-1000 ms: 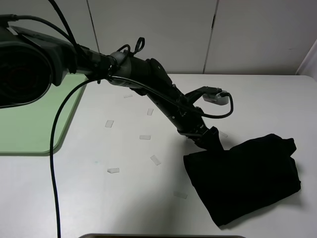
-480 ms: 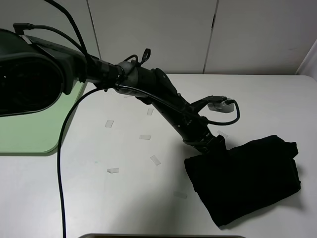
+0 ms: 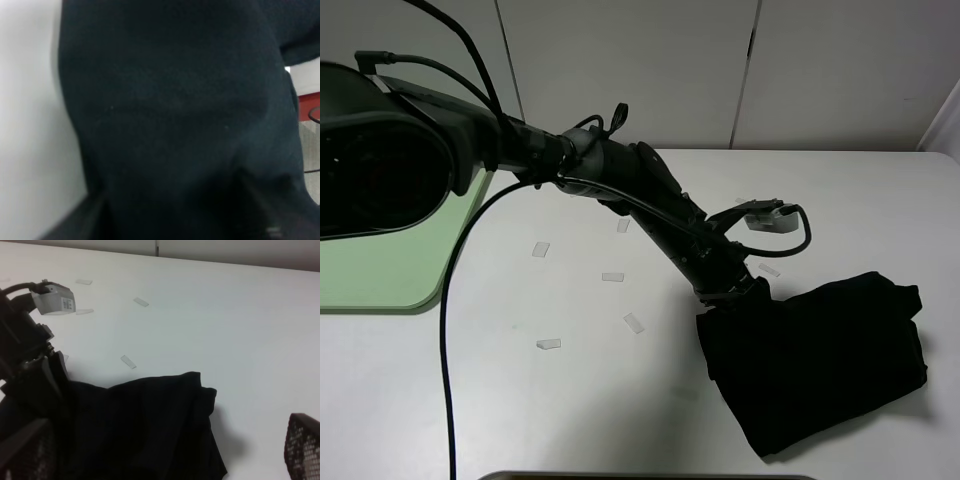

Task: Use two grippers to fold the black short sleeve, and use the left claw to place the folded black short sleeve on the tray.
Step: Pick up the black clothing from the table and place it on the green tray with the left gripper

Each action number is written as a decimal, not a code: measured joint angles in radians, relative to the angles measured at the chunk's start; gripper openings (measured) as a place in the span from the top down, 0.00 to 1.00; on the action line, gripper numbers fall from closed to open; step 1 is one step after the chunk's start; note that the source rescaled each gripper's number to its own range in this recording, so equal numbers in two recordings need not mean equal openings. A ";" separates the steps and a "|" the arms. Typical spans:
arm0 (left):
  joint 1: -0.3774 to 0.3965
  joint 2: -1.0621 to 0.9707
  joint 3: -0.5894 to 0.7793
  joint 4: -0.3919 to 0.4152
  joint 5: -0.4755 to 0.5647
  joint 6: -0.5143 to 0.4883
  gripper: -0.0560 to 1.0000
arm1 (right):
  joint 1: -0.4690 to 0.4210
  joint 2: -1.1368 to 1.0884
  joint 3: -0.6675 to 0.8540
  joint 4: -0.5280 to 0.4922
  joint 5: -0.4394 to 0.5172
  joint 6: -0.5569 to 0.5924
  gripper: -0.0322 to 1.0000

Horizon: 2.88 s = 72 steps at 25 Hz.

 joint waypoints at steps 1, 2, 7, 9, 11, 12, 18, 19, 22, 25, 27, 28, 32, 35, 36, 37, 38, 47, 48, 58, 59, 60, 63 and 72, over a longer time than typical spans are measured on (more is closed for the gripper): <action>-0.002 0.000 0.000 0.000 -0.005 0.000 0.60 | 0.000 0.000 0.000 0.000 0.000 0.000 0.00; -0.003 0.000 0.000 -0.001 -0.011 -0.001 0.64 | 0.000 0.000 0.000 0.000 0.000 0.000 0.00; -0.008 0.000 0.000 -0.001 -0.034 -0.017 0.66 | 0.000 0.000 0.000 0.000 0.000 0.000 0.00; -0.009 0.000 0.000 -0.001 -0.048 -0.049 0.66 | 0.000 0.000 0.000 0.000 0.000 0.000 0.00; -0.009 0.000 0.000 0.002 -0.064 -0.086 0.66 | 0.000 0.000 0.000 0.000 0.000 0.000 0.00; -0.008 0.000 0.000 0.008 -0.071 -0.106 0.66 | 0.000 0.000 0.000 0.000 0.000 0.000 0.00; 0.010 -0.017 0.000 0.112 -0.127 -0.234 0.67 | 0.000 0.000 0.000 0.000 0.000 0.000 0.00; 0.017 -0.024 0.000 0.137 -0.138 -0.255 0.67 | 0.000 0.000 0.000 0.000 0.000 0.000 0.00; 0.036 -0.043 0.000 0.197 -0.181 -0.301 0.67 | 0.000 0.000 0.000 0.000 0.000 0.000 0.00; 0.051 -0.058 0.001 0.230 -0.216 -0.315 0.67 | 0.000 0.000 0.000 0.000 0.000 0.000 0.00; 0.061 -0.066 0.001 0.245 -0.229 -0.331 0.67 | 0.000 0.000 0.000 0.000 0.000 0.000 0.00; 0.065 -0.070 0.001 0.255 -0.235 -0.349 0.68 | 0.000 0.000 0.000 0.000 0.000 0.000 0.00; 0.092 -0.095 0.002 0.308 -0.257 -0.412 0.68 | 0.000 0.000 0.000 0.000 0.000 0.000 0.00; 0.117 -0.122 0.027 0.347 -0.267 -0.426 0.68 | 0.000 0.000 0.000 0.000 0.000 0.000 0.00; 0.126 -0.134 0.050 0.350 -0.277 -0.427 0.68 | 0.000 0.000 0.000 0.000 0.000 0.000 0.00; 0.136 -0.150 0.075 0.352 -0.292 -0.427 0.68 | 0.000 0.000 0.000 0.000 0.000 0.000 0.00; 0.146 -0.168 0.112 0.352 -0.315 -0.427 0.68 | 0.000 0.000 0.000 0.000 0.000 0.000 0.00; 0.248 -0.421 0.506 0.394 -0.558 -0.346 0.68 | 0.000 0.000 0.000 0.000 0.000 0.000 0.00; 0.265 -0.452 0.544 0.410 -0.577 -0.344 0.68 | 0.000 0.000 0.000 0.000 0.000 0.000 0.00; 0.434 -0.660 0.844 0.518 -0.857 -0.397 0.68 | 0.000 0.000 0.000 0.000 0.000 0.000 0.00; 0.455 -0.665 0.861 0.530 -0.884 -0.400 0.68 | 0.000 0.000 0.000 0.000 0.000 0.000 0.00; 0.474 -0.668 0.873 0.542 -0.904 -0.402 0.68 | 0.000 0.000 0.000 0.000 0.000 0.000 0.00; 0.541 -0.668 0.887 0.561 -0.925 -0.406 0.68 | 0.000 0.000 0.000 0.000 0.000 0.000 0.00; 0.672 -0.668 0.891 0.635 -0.928 -0.408 0.68 | 0.000 0.000 0.000 0.000 0.000 0.000 0.00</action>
